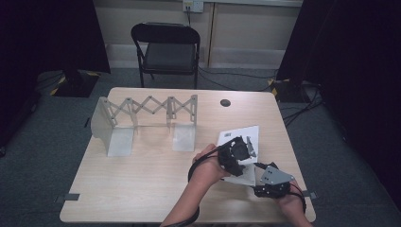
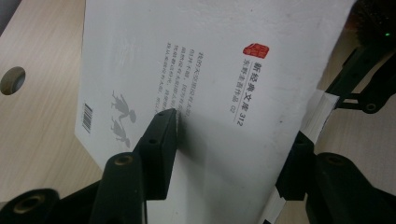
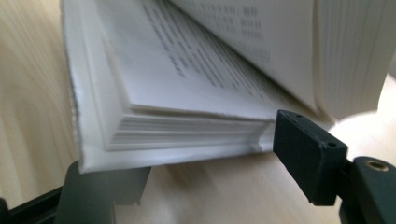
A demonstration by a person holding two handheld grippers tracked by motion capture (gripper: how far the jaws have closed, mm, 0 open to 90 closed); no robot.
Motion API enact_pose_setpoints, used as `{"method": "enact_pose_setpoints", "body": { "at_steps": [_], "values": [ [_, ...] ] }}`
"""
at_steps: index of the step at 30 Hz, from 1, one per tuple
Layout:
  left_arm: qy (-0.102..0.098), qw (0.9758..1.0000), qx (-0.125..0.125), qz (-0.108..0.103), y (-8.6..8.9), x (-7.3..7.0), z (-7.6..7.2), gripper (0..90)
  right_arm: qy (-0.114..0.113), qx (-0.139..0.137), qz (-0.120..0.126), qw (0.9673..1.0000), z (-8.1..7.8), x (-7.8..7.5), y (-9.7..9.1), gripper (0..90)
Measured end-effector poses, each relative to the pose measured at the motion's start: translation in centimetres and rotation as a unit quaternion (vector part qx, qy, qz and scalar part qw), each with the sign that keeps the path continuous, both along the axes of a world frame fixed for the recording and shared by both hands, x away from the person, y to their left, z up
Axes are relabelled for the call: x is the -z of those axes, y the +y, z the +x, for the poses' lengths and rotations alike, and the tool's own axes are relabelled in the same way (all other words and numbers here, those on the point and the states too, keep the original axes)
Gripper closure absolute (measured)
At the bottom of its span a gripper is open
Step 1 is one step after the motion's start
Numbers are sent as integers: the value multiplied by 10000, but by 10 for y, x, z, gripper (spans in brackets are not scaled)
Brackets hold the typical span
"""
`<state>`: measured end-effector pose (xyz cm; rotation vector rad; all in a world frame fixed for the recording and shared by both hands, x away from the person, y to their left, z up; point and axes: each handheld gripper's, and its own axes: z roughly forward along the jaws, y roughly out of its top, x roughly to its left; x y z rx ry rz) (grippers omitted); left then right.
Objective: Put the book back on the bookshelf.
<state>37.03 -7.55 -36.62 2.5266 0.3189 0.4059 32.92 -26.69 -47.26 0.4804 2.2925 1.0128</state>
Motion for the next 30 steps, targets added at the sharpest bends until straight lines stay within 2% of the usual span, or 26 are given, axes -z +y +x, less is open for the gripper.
{"method": "enact_pose_setpoints", "body": {
  "at_steps": [3, 4, 5, 6, 7, 10, 11, 12, 13, 14, 15, 16, 17, 20, 21, 22, 23, 24, 26, 27, 28, 30],
  "values": [
    [-5, 10000, -32, -14, 1, -2, -1, 492, -324, -304, -212, 9988, 0, -8, 6, 317],
    [-4, 10000, -37, -10, 1, -2, -1, 490, -419, -578, -476, 9963, 0, -14, 10, 418],
    [-12, 10000, -20, -30, 1, -2, -1, 489, -508, -687, -579, 9947, -1, -15, 12, 457],
    [-12, 10000, -20, -30, 1, -2, -1, 486, -508, -687, -579, 9947, -1, -15, 12, 457],
    [-39, 10000, 18, -73, 1, -3, -1, 477, -676, -845, -910, 9900, -7, -19, 18, 532],
    [-93, 9998, 121, -122, 2, -5, -1, 426, -703, -796, -886, 9904, -7, -28, 20, 572],
    [-130, 9991, 65, -394, 9, -10, -3, 417, -549, -739, -671, 9935, -5, -39, 18, 597],
    [-130, 9991, 65, -394, 9, -10, -3, 399, -549, -739, -671, 9935, -5, -39, 18, 597],
    [-116, 9976, -122, -675, 22, -16, -4, 363, -452, -716, -551, 9949, -3, -50, 14, 621],
    [-116, 9976, -122, -675, 22, -16, -4, 336, -452, -716, -551, 9949, -3, -50, 14, 621],
    [-82, 9961, -248, -839, 36, -22, -5, 312, -373, -705, -487, 9956, -1, -55, 10, 632],
    [-82, 9961, -248, -839, 36, -22, -5, 299, -340, -697, -445, 9960, 1, -56, 7, 637],
    [13, 9951, -344, -928, 45, -23, -8, 285, -319, -685, -398, 9964, 2, -58, 5, 641],
    [5, 9939, -413, -1022, 53, -23, -10, 239, -207, -623, -255, 9975, 6, -63, 2, 648],
    [-22, 9913, -513, -1213, 61, -24, -12, 226, -129, -595, -195, 9980, 8, -69, 0, 655],
    [-22, 9913, -513, -1213, 61, -24, -12, 217, -129, -595, -195, 9980, 8, -69, 0, 655],
    [32, 9895, -594, -1316, 66, -26, -13, 217, -75, -581, -167, 9981, 10, -70, -1, 658],
    [95, 9895, -623, -1298, 72, -26, -14, 220, -56, -579, -218, 9981, 11, -74, -1, 668],
    [96, 9900, -652, -1250, 75, -25, -14, 224, -38, -569, -215, 9981, 12, -76, -1, 670],
    [204, 9894, -697, -1254, 82, -19, -14, 221, -11, -573, -199, 9982, 13, -80, -2, 687],
    [204, 9894, -697, -1254, 82, -19, -14, 221, -11, -573, -199, 9982, 13, -80, -2, 687],
    [273, 9879, -817, -1290, 89, -9, -13, 217, 33, -599, -131, 9981, 14, -85, -4, 700]
  ]
}}
